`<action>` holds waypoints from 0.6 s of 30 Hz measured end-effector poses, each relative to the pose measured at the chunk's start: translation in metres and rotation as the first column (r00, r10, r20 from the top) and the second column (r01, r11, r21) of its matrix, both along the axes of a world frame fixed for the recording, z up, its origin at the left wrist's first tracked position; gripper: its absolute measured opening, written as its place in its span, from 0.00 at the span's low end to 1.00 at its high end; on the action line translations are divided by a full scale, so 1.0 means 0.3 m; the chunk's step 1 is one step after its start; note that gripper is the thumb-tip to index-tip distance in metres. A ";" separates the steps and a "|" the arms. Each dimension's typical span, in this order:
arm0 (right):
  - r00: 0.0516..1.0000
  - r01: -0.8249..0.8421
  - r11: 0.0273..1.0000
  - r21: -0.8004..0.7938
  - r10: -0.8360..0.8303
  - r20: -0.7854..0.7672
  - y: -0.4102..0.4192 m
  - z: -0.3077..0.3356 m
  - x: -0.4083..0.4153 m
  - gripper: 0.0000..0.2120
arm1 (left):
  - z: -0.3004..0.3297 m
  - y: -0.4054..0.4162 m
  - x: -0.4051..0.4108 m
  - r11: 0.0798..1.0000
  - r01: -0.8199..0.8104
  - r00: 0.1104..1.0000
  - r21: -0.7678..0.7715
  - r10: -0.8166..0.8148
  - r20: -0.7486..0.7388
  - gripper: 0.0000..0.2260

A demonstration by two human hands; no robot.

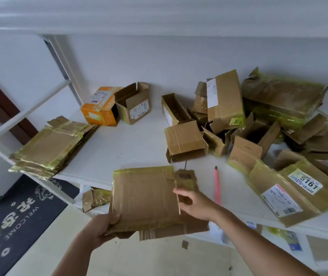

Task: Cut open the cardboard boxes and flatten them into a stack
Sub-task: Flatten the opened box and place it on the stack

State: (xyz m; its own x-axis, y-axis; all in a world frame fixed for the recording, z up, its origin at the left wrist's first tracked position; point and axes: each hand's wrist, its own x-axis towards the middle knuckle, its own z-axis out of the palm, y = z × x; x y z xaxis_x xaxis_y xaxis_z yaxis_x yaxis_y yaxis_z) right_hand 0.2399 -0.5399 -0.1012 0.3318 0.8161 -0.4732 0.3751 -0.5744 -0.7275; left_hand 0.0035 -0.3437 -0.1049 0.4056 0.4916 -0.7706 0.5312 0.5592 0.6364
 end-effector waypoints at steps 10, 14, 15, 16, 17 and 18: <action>0.815 -0.096 0.933 -0.347 0.274 0.511 0.148 -0.208 -0.030 0.33 | -0.049 0.111 0.040 0.975 0.207 0.976 0.078 -0.200 -0.087 0.27; 0.834 -0.083 0.952 -0.293 0.228 0.502 0.146 -0.232 -0.007 0.34 | 0.006 0.105 0.161 0.988 -0.001 0.998 0.157 -0.009 0.062 0.15; 0.849 -0.054 0.967 -0.250 0.176 0.498 0.144 -0.235 -0.003 0.34 | 0.026 0.104 0.181 0.980 -0.040 0.993 0.193 0.017 0.116 0.14; 0.861 -0.017 0.982 -0.190 0.111 0.497 0.142 -0.240 -0.002 0.33 | 0.035 0.110 0.192 0.975 -0.046 0.988 0.218 0.012 0.153 0.14; 0.869 0.019 0.992 -0.125 0.045 0.493 0.139 -0.244 -0.003 0.32 | 0.043 0.118 0.198 0.973 -0.039 0.984 0.228 -0.003 0.180 0.14; 0.874 0.044 0.996 -0.074 -0.003 0.485 0.135 -0.247 -0.006 0.31 | 0.037 0.130 0.195 0.974 -0.029 0.984 0.225 -0.012 0.179 0.15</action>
State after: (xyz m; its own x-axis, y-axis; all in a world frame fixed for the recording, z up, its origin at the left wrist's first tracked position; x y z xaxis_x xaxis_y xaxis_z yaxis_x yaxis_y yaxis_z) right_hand 0.2382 -0.4994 -0.1754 0.5548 0.7714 -0.3117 0.6542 -0.6359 -0.4094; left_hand 0.0621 -0.3046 -0.0939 0.5213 0.6482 -0.5551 0.3938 0.3944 0.8303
